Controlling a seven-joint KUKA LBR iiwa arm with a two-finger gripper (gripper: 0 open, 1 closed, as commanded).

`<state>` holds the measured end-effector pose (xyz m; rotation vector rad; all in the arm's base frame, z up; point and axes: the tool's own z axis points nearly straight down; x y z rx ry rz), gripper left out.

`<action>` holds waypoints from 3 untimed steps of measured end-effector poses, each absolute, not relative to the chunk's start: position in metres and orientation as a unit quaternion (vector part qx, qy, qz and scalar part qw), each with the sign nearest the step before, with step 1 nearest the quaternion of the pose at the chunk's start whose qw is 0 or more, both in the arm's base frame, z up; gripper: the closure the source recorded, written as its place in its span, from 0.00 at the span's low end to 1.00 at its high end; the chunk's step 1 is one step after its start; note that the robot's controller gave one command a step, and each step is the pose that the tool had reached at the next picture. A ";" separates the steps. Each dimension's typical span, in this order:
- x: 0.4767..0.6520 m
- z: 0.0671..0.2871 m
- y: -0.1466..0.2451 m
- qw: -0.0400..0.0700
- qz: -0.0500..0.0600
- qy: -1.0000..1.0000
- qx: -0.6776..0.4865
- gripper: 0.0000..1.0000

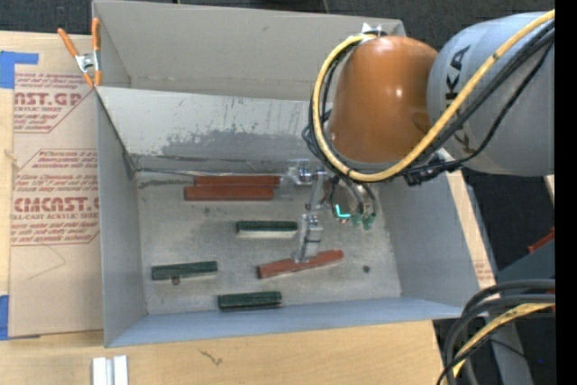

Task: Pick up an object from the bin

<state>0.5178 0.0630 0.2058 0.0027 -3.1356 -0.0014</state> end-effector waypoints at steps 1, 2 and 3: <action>0.519 0.209 0.063 0.000 -0.001 -1.000 0.000 0.00; 0.512 0.144 0.034 -0.003 0.000 -1.000 0.028 0.00; 0.512 0.143 -0.007 0.000 0.000 -0.998 0.065 0.00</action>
Offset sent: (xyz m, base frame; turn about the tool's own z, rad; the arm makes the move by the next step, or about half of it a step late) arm -0.0169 -0.0606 -0.1358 -0.1103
